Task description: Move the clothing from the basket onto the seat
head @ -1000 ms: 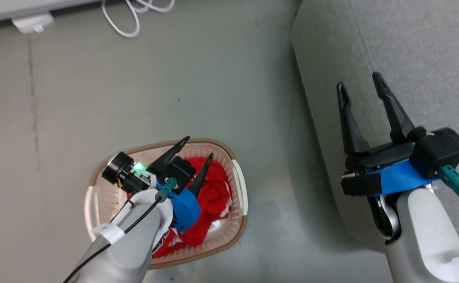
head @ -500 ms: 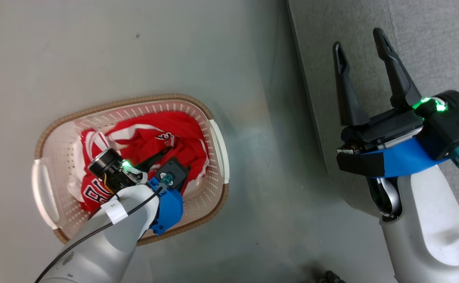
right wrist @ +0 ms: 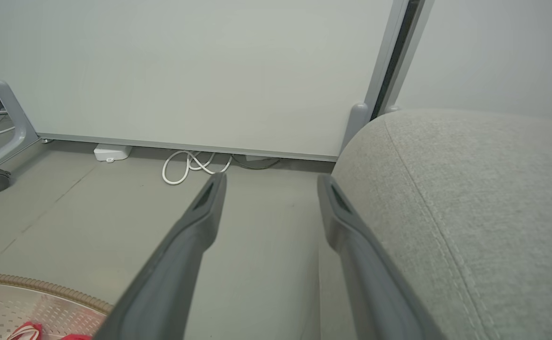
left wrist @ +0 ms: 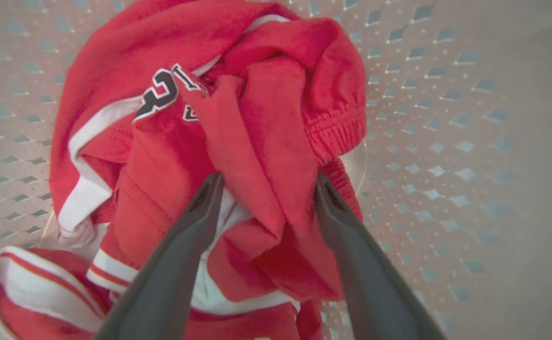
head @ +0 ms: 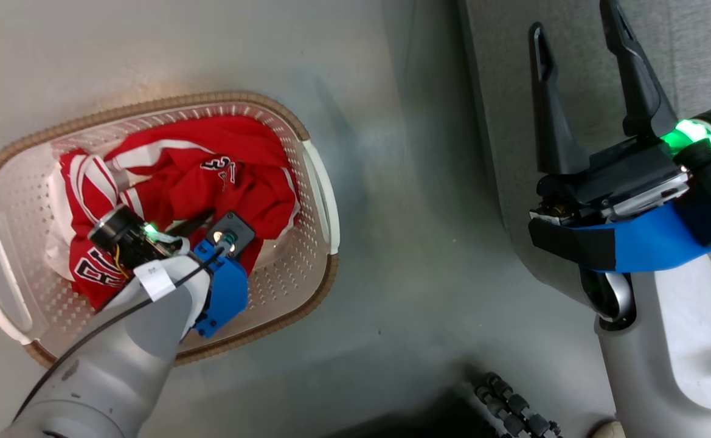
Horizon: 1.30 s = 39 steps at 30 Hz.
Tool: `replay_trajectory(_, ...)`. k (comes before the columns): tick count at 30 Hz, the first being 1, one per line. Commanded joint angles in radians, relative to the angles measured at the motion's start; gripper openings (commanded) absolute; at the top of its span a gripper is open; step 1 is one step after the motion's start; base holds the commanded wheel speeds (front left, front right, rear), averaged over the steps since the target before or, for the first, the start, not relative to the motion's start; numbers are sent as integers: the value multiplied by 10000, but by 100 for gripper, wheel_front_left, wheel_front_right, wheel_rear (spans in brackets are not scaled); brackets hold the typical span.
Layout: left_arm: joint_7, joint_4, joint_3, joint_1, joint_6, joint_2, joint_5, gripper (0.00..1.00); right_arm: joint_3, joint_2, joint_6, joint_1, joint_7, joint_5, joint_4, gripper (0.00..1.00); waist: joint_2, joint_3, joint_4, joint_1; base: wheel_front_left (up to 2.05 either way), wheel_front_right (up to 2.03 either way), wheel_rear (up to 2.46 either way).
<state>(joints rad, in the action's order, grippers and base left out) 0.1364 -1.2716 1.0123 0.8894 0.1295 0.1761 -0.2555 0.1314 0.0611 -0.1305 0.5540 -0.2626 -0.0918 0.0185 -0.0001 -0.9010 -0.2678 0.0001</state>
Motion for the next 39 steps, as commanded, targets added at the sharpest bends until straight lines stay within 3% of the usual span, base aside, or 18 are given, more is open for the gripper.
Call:
replay_trajectory(1,-105,-37,77,323,10,73,-21,100,14,24,-5,193,-35,17,145,100,1,-401,-22,-1,0,0,0)
replay_trajectory(10,-641,-155,342,808,-64,112,8,100,71,62,-5,251,-35,53,623,100,1,-1135,41,-1,0,0,0)
replay_trajectory(12,-689,-163,380,888,-63,78,-3,0,50,82,-5,257,-35,64,684,100,1,-1184,87,-1,0,0,0)
replay_trajectory(24,134,-171,519,724,-30,-321,-176,0,-5,106,-5,179,-35,64,542,100,1,-532,391,-1,0,0,0)
replay_trajectory(32,1078,-6,382,85,-41,-947,-590,0,-186,289,-5,-328,-35,124,183,100,1,814,955,-1,0,0,0)
replay_trajectory(39,1297,789,-135,-746,-185,-1184,-1199,0,-329,438,-5,-958,-35,139,-200,100,1,2378,1458,-1,0,0,0)
